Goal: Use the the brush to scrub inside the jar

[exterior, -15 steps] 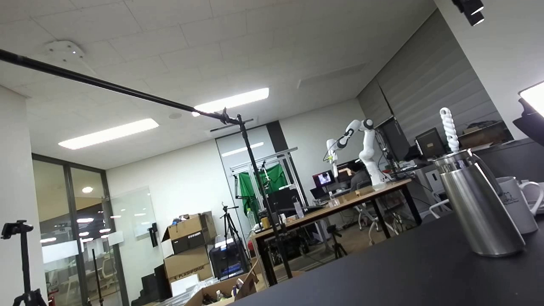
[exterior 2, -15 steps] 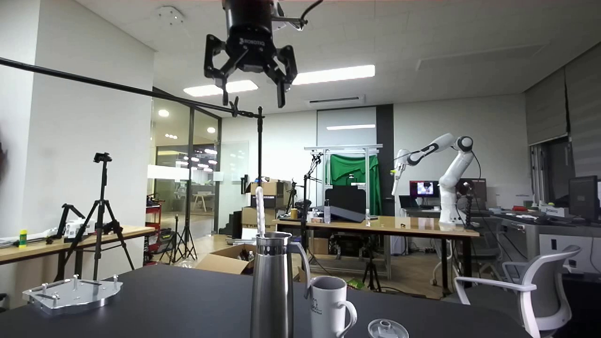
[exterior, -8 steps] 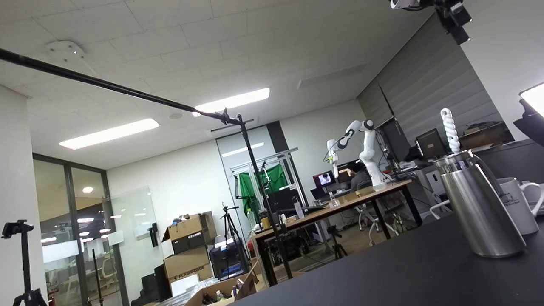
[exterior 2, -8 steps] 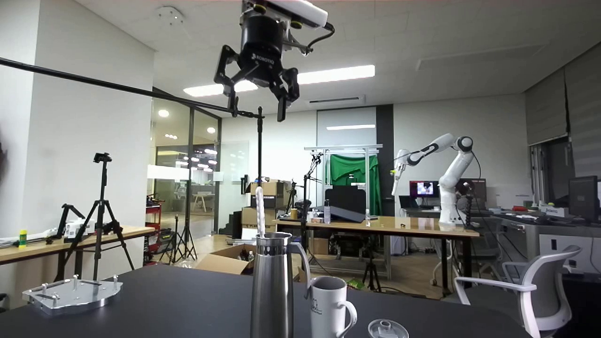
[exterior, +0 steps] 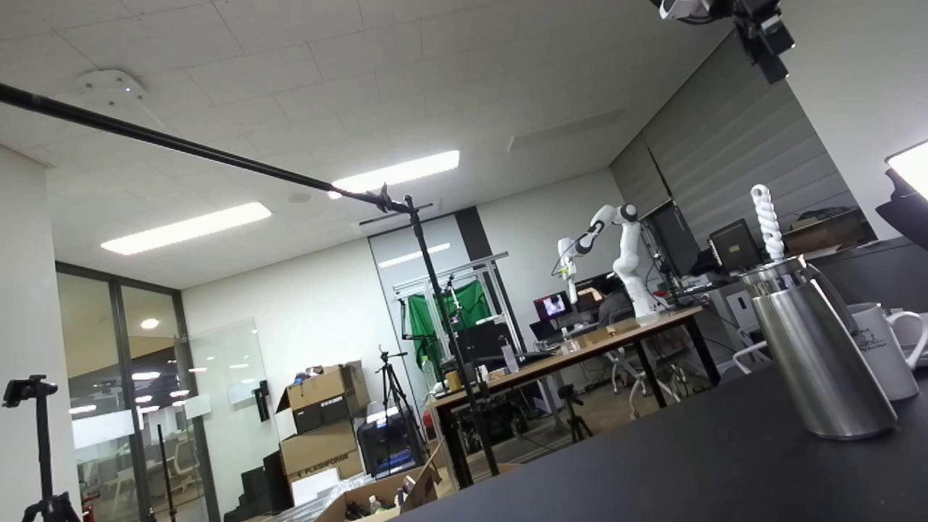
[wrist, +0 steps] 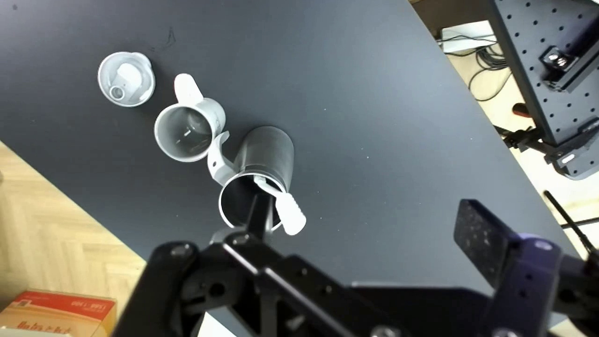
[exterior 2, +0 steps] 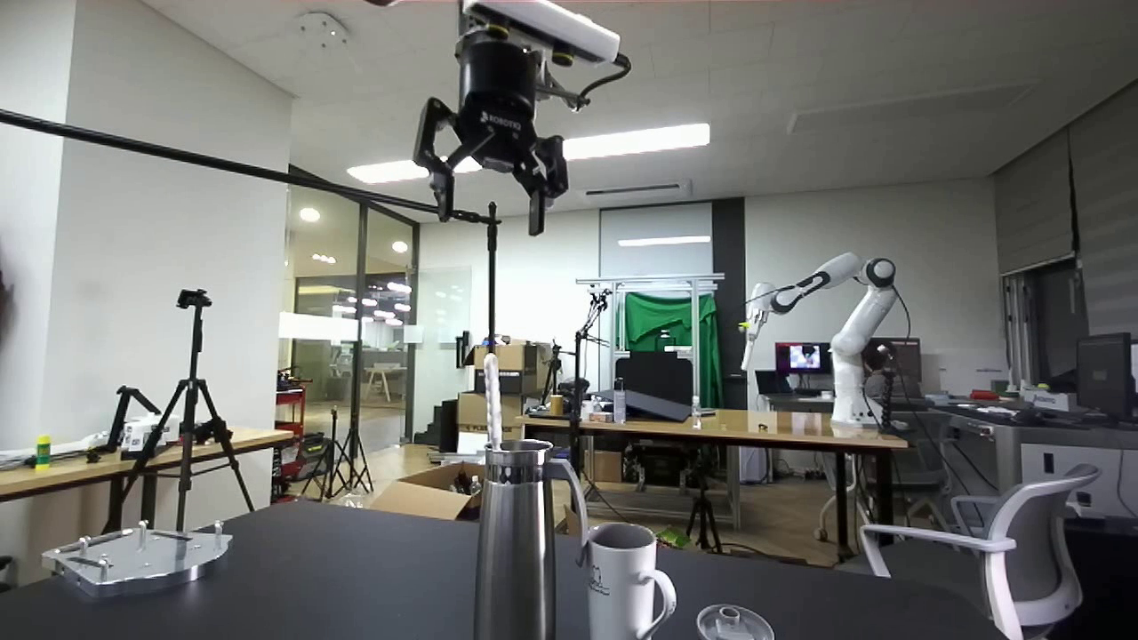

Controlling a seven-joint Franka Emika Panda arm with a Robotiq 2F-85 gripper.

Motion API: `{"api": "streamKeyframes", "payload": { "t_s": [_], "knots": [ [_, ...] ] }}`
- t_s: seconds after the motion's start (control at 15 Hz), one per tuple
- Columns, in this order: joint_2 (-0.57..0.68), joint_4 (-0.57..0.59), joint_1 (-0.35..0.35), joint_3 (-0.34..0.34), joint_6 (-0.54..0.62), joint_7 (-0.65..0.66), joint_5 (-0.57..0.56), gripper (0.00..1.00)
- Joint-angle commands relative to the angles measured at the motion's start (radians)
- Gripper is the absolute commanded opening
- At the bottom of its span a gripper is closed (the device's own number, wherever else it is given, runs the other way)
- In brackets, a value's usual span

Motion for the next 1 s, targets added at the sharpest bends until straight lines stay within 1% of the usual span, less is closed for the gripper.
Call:
{"api": "streamKeyframes", "payload": {
  "t_s": [0.0,0.2,0.4,0.6,0.73,0.8,0.93],
  "knots": [
    [0.074,0.012,-0.017,0.035,0.117,-0.060,0.038,1.00],
    [0.143,0.001,-0.021,0.063,0.209,-0.094,0.062,1.00],
    [0.200,-0.008,-0.033,0.090,0.245,-0.114,0.069,1.00],
    [0.237,-0.020,-0.052,0.111,0.257,-0.117,0.052,1.00],
    [0.244,-0.033,-0.068,0.123,0.248,-0.033,0.012,1.00],
    [0.241,-0.049,-0.076,0.129,0.269,0.057,-0.031,1.00],
    [0.230,-0.076,-0.086,0.137,0.299,0.171,-0.080,1.00]
  ]
}}
